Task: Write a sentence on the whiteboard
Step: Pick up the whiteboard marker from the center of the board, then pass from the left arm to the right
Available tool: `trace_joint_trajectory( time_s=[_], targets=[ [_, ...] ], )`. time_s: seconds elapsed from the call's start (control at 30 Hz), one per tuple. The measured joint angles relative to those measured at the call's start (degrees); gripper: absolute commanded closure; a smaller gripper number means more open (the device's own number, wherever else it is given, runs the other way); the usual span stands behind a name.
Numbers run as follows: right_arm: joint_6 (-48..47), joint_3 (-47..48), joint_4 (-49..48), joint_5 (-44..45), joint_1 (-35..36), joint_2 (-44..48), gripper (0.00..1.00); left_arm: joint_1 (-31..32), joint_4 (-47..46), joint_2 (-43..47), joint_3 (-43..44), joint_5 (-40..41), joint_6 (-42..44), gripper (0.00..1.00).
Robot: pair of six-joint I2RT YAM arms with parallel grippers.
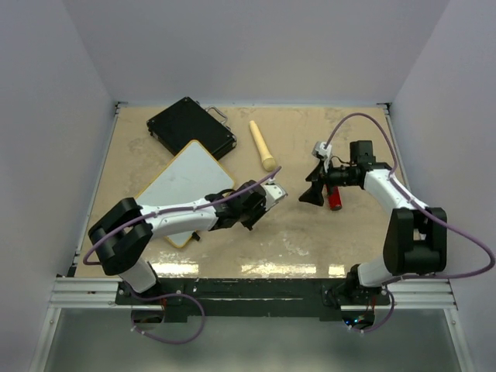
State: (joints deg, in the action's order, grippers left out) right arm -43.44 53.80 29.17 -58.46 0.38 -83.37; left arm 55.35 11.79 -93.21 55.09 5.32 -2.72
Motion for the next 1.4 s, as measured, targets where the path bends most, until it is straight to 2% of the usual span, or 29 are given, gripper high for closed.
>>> trace_joint_trajectory(
  time_s=[0.3,0.63,0.77,0.87,1.1,1.27,1.33,1.4],
  targets=[
    [10.1,2.1,-1.9,-3.6,2.6,-7.6,0.03,2.9,-4.1,2.2,-1.6,-0.2,2.5,1.0],
    [16.0,2.4,-4.3,-4.1,8.2,-10.9,0.12,3.0,-5.1,2.2,-1.6,0.5,2.6,1.0],
    [16.9,2.9,-4.3,-4.2,9.7,-12.4,0.22,3.0,-5.3,2.2,-1.6,1.2,2.6,1.0],
    [17.1,3.8,-4.2,-4.4,10.3,-13.9,0.25,3.0,-5.4,2.2,-1.6,1.5,2.6,1.0],
    [17.5,4.8,-3.4,-5.8,10.8,-15.1,0.46,3.0,-5.4,2.2,-1.6,2.5,2.6,1.0],
    [17.5,5.8,-2.6,-7.1,11.3,-16.0,0.57,3.0,-5.6,2.2,-1.6,2.9,2.6,1.0],
    [17.4,5.8,-2.3,-7.2,11.5,-16.0,0.68,3.0,-5.6,2.2,-1.6,3.0,2.6,1.0],
    [17.3,6.0,-1.9,-7.4,11.8,-16.0,0.73,3.0,-5.7,2.2,-1.6,3.1,2.6,1.0]
  ],
)
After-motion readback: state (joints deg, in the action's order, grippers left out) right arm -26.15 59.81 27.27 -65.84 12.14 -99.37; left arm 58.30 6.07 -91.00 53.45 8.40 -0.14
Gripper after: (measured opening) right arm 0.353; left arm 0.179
